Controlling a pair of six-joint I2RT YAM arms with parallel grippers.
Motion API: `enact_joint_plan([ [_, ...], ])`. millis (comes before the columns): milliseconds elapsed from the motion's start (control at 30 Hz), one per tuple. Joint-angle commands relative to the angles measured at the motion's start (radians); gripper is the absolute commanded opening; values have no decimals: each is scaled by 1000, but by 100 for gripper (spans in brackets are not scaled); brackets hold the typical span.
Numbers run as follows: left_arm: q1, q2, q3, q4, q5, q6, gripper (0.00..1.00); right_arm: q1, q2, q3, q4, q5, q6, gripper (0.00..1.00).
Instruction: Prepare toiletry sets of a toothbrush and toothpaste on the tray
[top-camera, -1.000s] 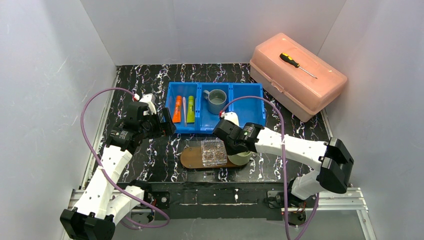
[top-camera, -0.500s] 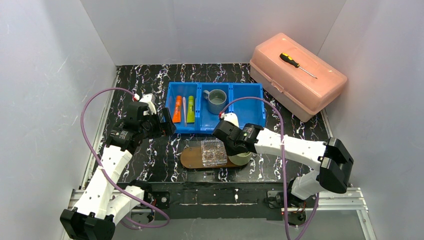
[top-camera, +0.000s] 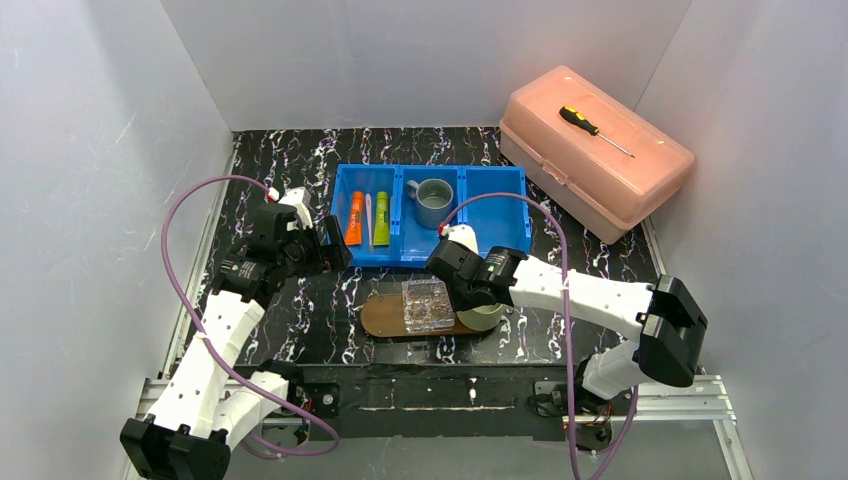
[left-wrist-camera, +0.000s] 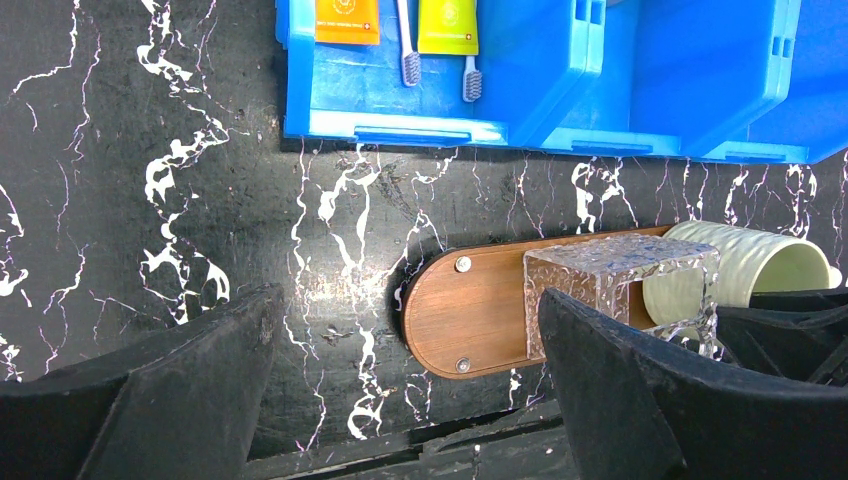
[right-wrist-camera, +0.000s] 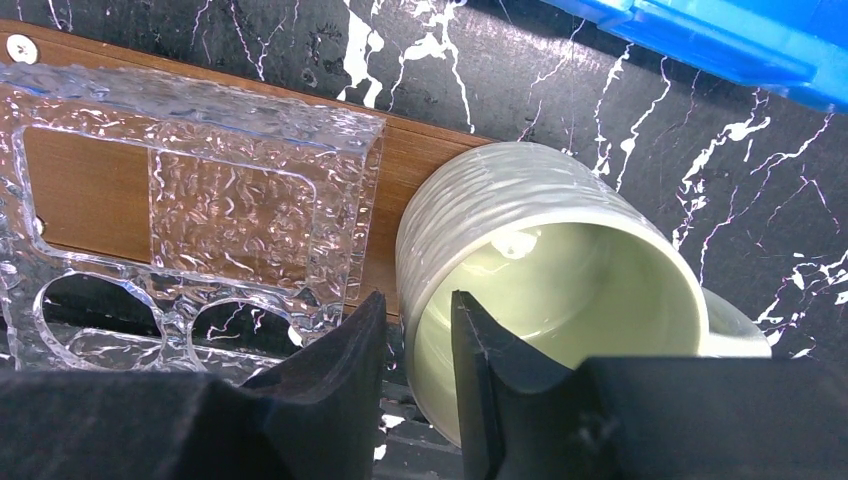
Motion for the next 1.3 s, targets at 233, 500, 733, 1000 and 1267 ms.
enact_joint_plan([
  [233, -4, -8, 18, -24, -10, 12, 98, 12, -53, 111, -51, 60, -1, 41],
  [500, -5, -5, 19, -24, -8, 12, 98, 12, -69, 189, -120, 137, -19, 43],
  [733, -4, -2, 19, -24, -5, 12, 98, 12, -34, 304, -150, 183, -69, 44],
  [1000, -5, 0, 18, -25, -7, 12, 98, 10, 47, 458, -173, 230, -144, 47],
  [1267, -3, -2, 18, -24, -8, 12, 98, -25, 145, 571, -130, 225, -218, 50],
])
